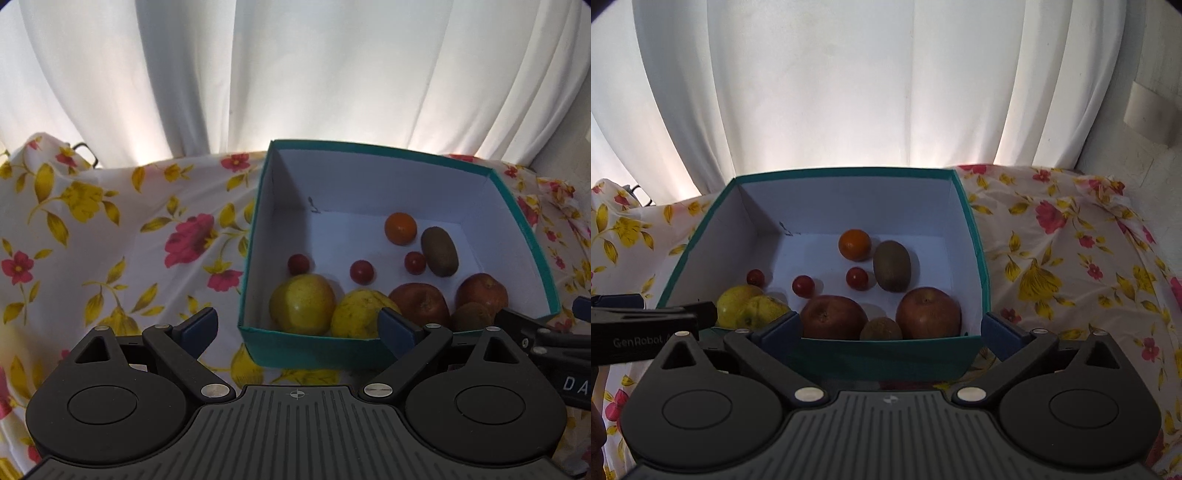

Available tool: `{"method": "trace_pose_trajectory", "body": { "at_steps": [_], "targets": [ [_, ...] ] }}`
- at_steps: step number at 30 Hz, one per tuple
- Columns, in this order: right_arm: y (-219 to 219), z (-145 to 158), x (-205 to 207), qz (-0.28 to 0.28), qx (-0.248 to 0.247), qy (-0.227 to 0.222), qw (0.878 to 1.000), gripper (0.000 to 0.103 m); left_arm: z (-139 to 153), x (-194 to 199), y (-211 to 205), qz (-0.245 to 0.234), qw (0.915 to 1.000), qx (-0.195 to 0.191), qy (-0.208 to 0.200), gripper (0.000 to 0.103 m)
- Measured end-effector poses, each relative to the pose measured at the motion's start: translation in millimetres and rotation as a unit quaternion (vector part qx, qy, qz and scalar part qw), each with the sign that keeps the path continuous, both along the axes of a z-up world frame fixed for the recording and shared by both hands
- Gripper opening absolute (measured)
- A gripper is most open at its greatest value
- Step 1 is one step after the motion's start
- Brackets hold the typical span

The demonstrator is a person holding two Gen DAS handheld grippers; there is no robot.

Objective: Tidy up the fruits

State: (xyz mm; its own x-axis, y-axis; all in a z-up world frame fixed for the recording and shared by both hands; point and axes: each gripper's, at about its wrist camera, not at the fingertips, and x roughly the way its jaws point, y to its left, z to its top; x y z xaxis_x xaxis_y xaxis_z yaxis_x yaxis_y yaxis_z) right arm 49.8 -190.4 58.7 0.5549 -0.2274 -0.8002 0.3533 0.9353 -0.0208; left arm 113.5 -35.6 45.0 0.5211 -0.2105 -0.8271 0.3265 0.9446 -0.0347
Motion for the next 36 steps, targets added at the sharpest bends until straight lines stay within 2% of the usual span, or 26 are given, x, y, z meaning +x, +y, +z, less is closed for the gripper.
{"method": "trace_pose_trajectory", "body": {
  "at_steps": [3,7,12,16,21,36],
  "targets": [
    [-2,-1,6,-0.011,-0.006,0.022,1.0,0.103,-2,6,-5,-0.004,0.9996,0.021,0.018,0.097],
    [-8,-6,15,-0.026,-0.023,0.053,0.998,0.103,-3,6,-10,0.0,0.9991,0.039,0.019,0.097],
    [-12,-13,22,-0.031,-0.007,0.073,0.997,0.103,1,4,-14,-0.007,0.9991,0.032,0.026,0.097],
    [-17,-12,29,-0.038,0.007,0.092,0.995,0.103,5,3,-21,-0.012,0.9981,0.055,0.026,0.097],
    [-12,-8,33,-0.025,-0.011,0.105,0.994,0.103,7,6,-24,-0.015,0.9966,0.067,0.044,0.097],
    [-13,-6,36,-0.023,-0.008,0.119,0.993,0.103,5,8,-28,-0.01,0.9948,0.088,0.05,0.097]
  ]
}}
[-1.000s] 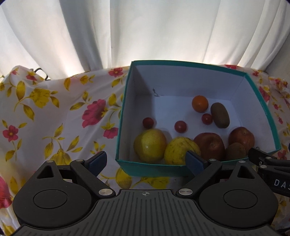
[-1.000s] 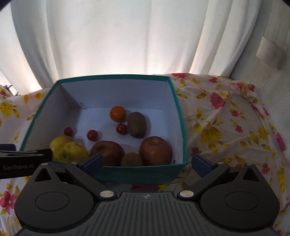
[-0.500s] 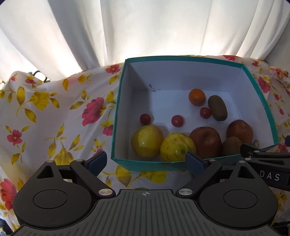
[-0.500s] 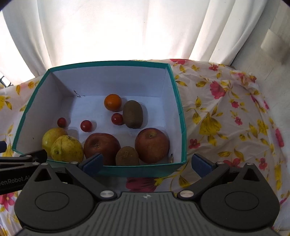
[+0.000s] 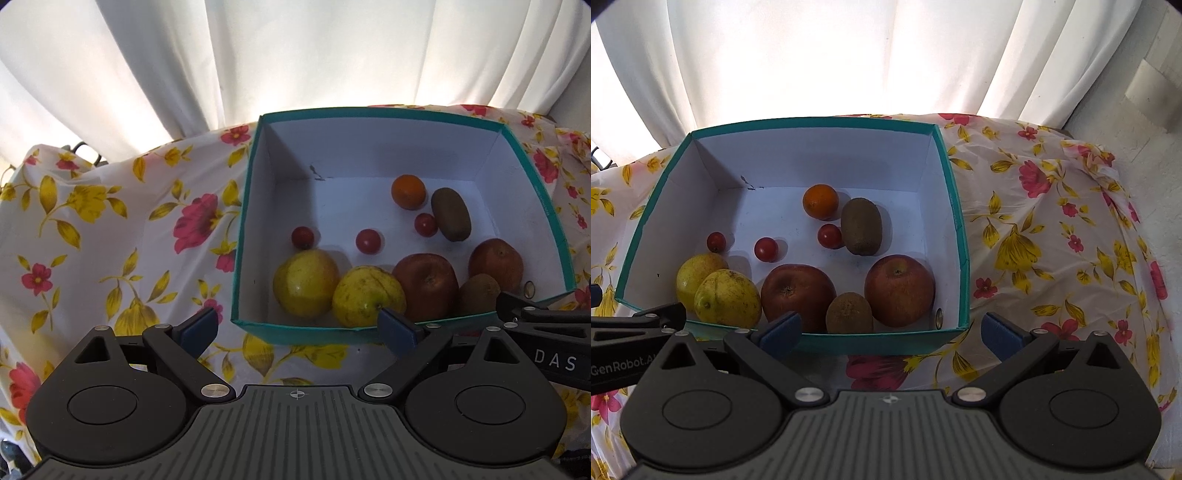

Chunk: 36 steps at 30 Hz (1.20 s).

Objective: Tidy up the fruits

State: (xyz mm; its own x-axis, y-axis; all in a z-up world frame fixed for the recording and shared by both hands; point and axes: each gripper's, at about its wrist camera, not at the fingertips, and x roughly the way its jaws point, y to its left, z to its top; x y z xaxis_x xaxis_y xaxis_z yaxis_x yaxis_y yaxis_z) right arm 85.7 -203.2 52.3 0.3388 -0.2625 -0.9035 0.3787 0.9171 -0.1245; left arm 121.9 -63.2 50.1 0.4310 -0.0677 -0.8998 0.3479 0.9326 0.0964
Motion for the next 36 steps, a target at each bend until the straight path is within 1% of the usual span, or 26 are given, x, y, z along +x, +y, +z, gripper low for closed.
{"method": "trace_pose_trajectory", "body": {
  "at_steps": [10,36],
  "targets": [
    [-0.4,-0.5,0.6,0.005,0.0,0.001,1.0,0.103,-1.1,2.2,2.8,0.005,1.0,-0.003,0.007,0.097],
    [0.9,2.1,0.5,0.014,-0.008,0.002,1.0,0.103,0.4,0.4,-0.5,0.0,1.0,0.006,0.004,0.097]
  ]
}}
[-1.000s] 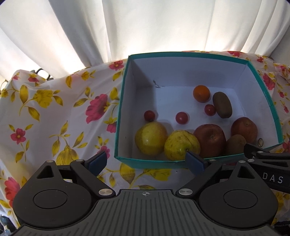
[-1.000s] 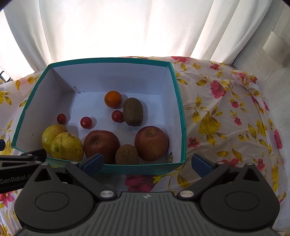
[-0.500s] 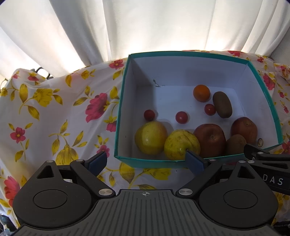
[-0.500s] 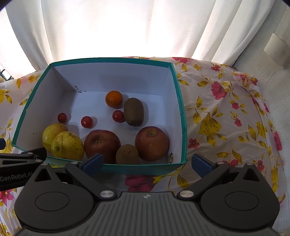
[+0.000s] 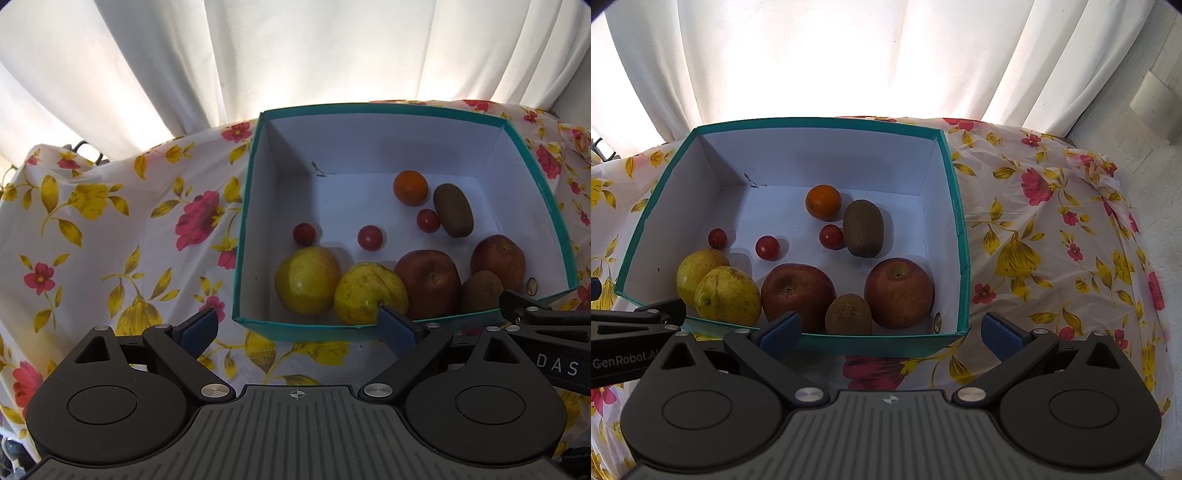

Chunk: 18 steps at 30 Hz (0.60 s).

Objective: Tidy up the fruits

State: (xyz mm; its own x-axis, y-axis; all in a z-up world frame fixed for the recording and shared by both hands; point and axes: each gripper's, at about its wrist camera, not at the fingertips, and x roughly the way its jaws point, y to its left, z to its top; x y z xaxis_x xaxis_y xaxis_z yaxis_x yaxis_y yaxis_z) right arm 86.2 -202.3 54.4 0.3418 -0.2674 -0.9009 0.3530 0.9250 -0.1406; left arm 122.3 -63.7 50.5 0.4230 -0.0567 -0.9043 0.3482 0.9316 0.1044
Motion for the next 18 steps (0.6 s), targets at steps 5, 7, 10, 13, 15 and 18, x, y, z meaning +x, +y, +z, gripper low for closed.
{"method": "trace_pose_trajectory", "body": {
  "at_steps": [5,7,10,13,15,18],
  "targets": [
    [-0.2,0.5,-0.3,0.001,-0.001,0.0,1.0,0.103,0.0,0.5,-0.1,-0.001,1.0,0.002,0.002,0.097],
    [-0.1,1.0,-0.8,0.002,-0.002,0.0,1.0,0.103,0.1,0.2,-0.8,-0.003,1.0,0.005,0.0,0.097],
    [-0.1,1.4,-0.7,0.003,-0.003,-0.001,1.0,0.103,-0.1,-0.6,-1.8,-0.004,1.0,0.008,0.0,0.097],
    [0.6,1.6,-0.7,0.004,-0.005,-0.001,1.0,0.103,-0.1,-0.8,-2.6,-0.004,0.9999,0.009,0.001,0.097],
    [0.6,1.9,-0.9,0.005,-0.005,-0.001,1.0,0.103,-0.2,-0.8,-2.9,-0.005,0.9999,0.01,0.0,0.097],
    [1.2,1.9,-0.8,0.005,-0.005,-0.001,1.0,0.103,-0.2,-0.9,-3.3,-0.005,0.9999,0.011,0.001,0.097]
  ]
}}
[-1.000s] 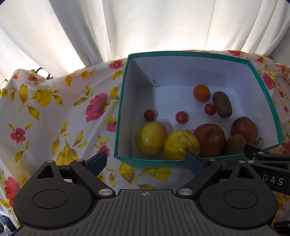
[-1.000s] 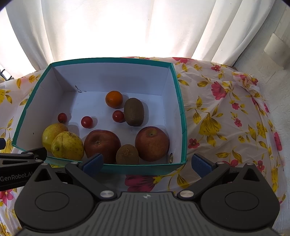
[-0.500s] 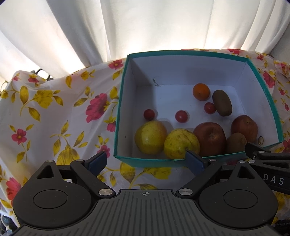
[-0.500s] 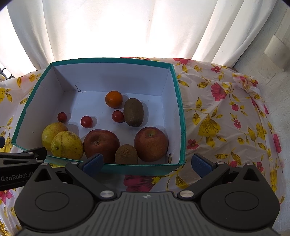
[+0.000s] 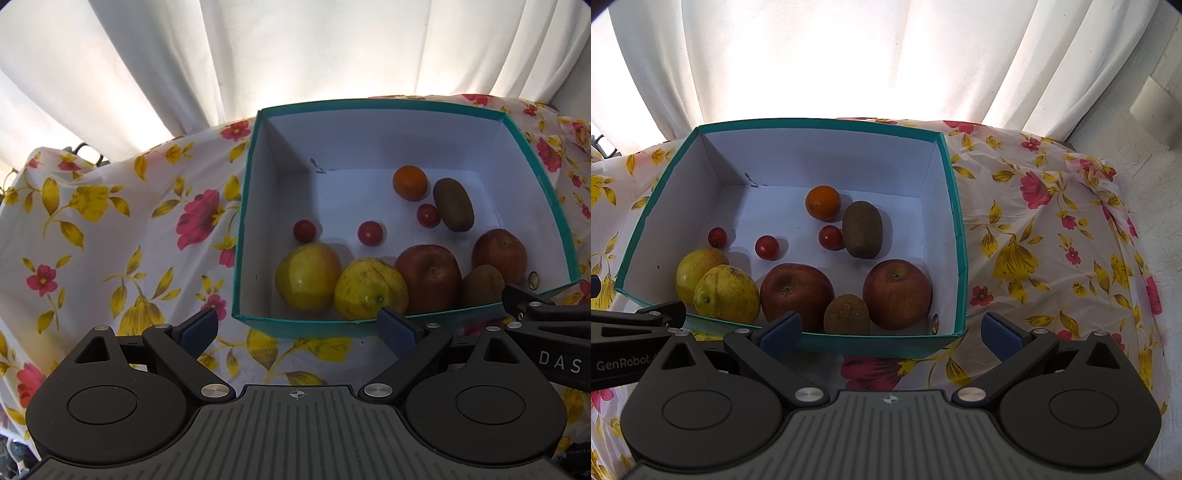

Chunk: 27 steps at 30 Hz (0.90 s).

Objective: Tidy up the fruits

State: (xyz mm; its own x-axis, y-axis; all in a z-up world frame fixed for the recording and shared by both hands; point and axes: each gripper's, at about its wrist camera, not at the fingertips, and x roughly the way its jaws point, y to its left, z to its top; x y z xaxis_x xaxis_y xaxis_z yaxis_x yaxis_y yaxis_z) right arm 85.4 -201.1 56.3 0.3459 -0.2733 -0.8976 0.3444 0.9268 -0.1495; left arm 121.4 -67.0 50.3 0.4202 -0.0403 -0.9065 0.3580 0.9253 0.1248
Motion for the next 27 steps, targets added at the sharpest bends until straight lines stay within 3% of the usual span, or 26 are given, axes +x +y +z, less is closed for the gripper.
{"method": "trace_pose_trajectory", "body": {
  "at_steps": [27],
  "targets": [
    [1.7,0.9,0.9,0.003,-0.001,-0.001,1.0,0.103,-0.2,-1.2,-0.6,-0.005,1.0,0.004,-0.004,0.097]
  ]
}}
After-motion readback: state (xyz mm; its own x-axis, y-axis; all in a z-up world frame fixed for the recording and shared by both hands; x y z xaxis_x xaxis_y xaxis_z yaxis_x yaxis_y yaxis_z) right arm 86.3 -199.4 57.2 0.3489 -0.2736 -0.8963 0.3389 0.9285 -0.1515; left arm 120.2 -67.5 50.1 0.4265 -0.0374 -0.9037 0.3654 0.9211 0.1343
